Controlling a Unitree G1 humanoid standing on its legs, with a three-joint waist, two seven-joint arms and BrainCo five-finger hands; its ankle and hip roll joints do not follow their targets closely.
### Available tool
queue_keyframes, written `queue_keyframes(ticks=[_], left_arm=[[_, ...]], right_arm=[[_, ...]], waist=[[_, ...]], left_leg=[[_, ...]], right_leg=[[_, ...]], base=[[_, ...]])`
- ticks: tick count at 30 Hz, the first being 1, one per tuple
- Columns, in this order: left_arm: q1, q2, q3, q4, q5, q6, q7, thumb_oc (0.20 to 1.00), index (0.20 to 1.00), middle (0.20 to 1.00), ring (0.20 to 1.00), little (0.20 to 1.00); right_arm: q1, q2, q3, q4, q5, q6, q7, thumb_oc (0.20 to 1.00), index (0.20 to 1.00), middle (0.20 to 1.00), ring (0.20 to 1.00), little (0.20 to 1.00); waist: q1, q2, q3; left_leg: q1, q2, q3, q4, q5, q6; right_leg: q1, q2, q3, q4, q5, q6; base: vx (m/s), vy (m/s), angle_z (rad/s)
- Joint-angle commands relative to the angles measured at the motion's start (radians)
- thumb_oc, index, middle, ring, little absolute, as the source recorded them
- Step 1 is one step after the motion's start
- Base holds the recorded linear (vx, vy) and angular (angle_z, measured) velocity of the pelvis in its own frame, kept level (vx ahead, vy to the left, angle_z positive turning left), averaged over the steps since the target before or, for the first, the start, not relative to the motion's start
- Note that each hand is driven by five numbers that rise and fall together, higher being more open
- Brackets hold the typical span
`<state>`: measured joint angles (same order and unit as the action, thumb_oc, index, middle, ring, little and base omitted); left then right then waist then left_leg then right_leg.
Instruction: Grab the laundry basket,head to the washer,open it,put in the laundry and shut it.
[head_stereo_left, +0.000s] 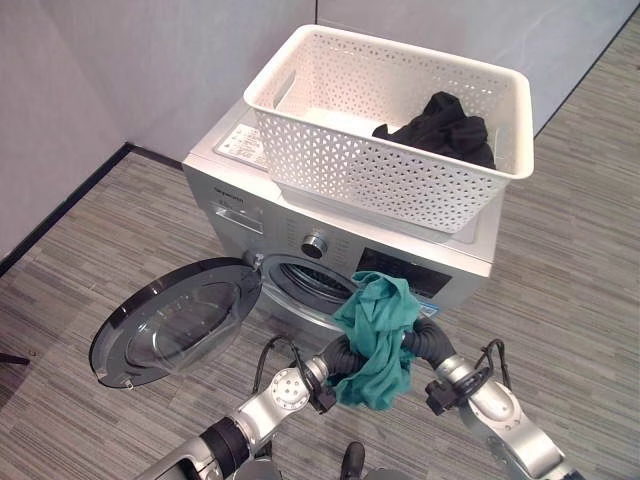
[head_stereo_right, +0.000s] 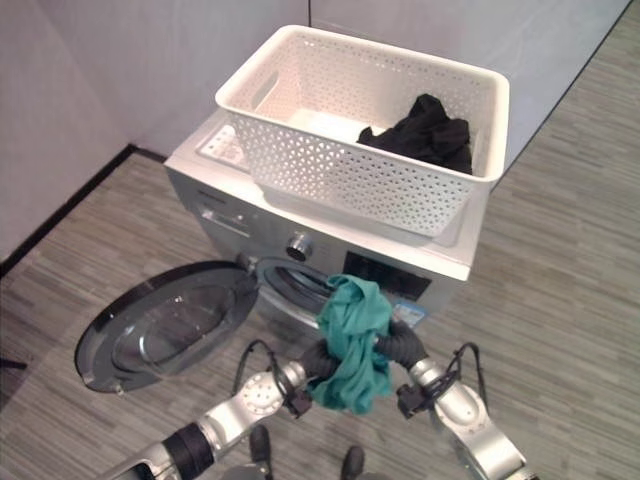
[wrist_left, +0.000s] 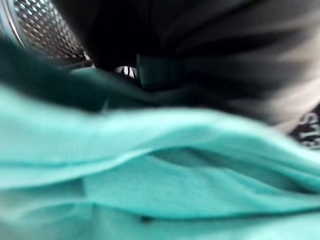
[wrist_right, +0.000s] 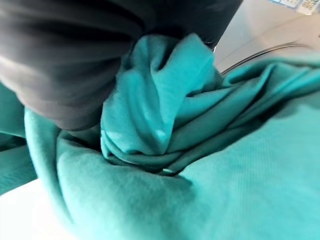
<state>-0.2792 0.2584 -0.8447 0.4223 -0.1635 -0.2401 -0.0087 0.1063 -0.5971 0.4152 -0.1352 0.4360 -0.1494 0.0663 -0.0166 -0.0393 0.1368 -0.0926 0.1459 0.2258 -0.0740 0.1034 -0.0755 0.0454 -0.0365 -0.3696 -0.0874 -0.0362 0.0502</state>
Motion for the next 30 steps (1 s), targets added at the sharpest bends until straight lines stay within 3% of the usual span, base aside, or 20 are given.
queue_keyframes(ticks=[1, 5, 12, 15, 18, 21, 24, 30], left_arm=[[-0.046, -0.076, 0.044, 0.104, 0.016, -0.051, 0.034, 0.2, 0.2, 0.2, 0.2, 0.2], [-0.027, -0.069, 0.084, 0.146, 0.013, -0.056, 0.053, 0.2, 0.2, 0.2, 0.2, 0.2], [0.002, -0.043, 0.12, 0.072, -0.041, -0.034, 0.027, 0.2, 0.2, 0.2, 0.2, 0.2], [0.039, -0.067, 0.156, 0.188, -0.033, -0.052, 0.07, 0.2, 0.2, 0.2, 0.2, 0.2], [0.089, -0.058, 0.238, 0.252, -0.078, -0.069, 0.101, 0.2, 0.2, 0.2, 0.2, 0.2], [0.13, -0.04, 0.308, 0.239, -0.138, -0.083, 0.116, 0.2, 0.2, 0.2, 0.2, 0.2], [0.134, -0.039, 0.327, 0.222, -0.149, -0.084, 0.133, 0.2, 0.2, 0.2, 0.2, 0.2], [0.081, -0.037, 0.311, 0.209, -0.143, -0.084, 0.159, 0.2, 0.2, 0.2, 0.2, 0.2]], right_arm=[[-0.029, 0.022, 0.002, -0.049, 0.017, -0.039, 0.01, 1.0, 1.0, 1.0, 1.0, 1.0], [-0.023, 0.012, 0.009, -0.014, -0.029, -0.029, 0.013, 1.0, 1.0, 1.0, 1.0, 1.0], [0.113, 0.007, -0.07, 0.021, -0.147, -0.02, -0.006, 1.0, 1.0, 1.0, 1.0, 1.0], [0.139, 0.042, -0.078, 0.094, -0.201, -0.027, -0.043, 1.0, 1.0, 1.0, 1.0, 1.0], [0.189, 0.078, -0.091, 0.219, -0.256, -0.027, -0.07, 1.0, 1.0, 1.0, 1.0, 1.0], [0.195, 0.105, -0.102, 0.458, -0.411, -0.006, -0.131, 1.0, 1.0, 1.0, 1.0, 1.0], [0.159, 0.141, -0.095, 0.671, -0.532, 0.025, -0.188, 1.0, 1.0, 1.0, 1.0, 1.0], [0.074, 0.226, -0.038, 0.958, -0.549, 0.042, -0.23, 1.0, 1.0, 1.0, 1.0, 1.0]], waist=[[-0.008, -0.054, -0.018], [-0.005, -0.057, -0.014], [-0.012, -0.052, -0.014], [-0.022, -0.054, -0.005], [-0.034, -0.061, -0.004], [-0.035, -0.06, 0.015], [-0.029, -0.063, 0.038], [-0.008, -0.071, 0.085]], left_leg=[[-0.088, -0.017, 0.016, -0.013, 0.024, 0.001], [-0.088, -0.016, 0.014, -0.013, 0.026, -0.001], [-0.088, -0.017, 0.015, -0.013, 0.027, -0.004], [-0.089, -0.012, 0.022, -0.013, 0.031, -0.006], [-0.078, -0.012, 0.019, -0.013, 0.011, -0.015], [-0.089, -0.009, 0.021, -0.013, 0.017, -0.015], [-0.109, -0.01, 0.014, -0.013, 0.025, -0.013], [-0.181, -0.01, -0.015, -0.013, 0.047, -0.011]], right_leg=[[0.07, -0.024, 0.075, 0.025, -0.08, 0.033], [0.069, -0.024, 0.071, 0.025, -0.08, 0.032], [0.07, -0.023, 0.063, 0.026, -0.082, 0.032], [0.066, -0.021, 0.067, 0.03, -0.08, 0.031], [0.072, -0.024, 0.083, 0.031, -0.094, 0.035], [0.056, -0.021, 0.084, 0.045, -0.096, 0.032], [0.04, -0.019, 0.077, 0.052, -0.097, 0.031], [-0.025, -0.011, 0.055, 0.069, -0.096, 0.024]], base=[[0.0, 0.0, 0.0], [0.0, 0.0, 0.0], [0.0, 0.0, 0.0], [0.01, 0.003, -0.03], [0.03, 0.001, -0.04], [-0.04, 0.01, -0.03], [-0.06, -0.013, 0.01], [-0.06, -0.019, 0.04]])
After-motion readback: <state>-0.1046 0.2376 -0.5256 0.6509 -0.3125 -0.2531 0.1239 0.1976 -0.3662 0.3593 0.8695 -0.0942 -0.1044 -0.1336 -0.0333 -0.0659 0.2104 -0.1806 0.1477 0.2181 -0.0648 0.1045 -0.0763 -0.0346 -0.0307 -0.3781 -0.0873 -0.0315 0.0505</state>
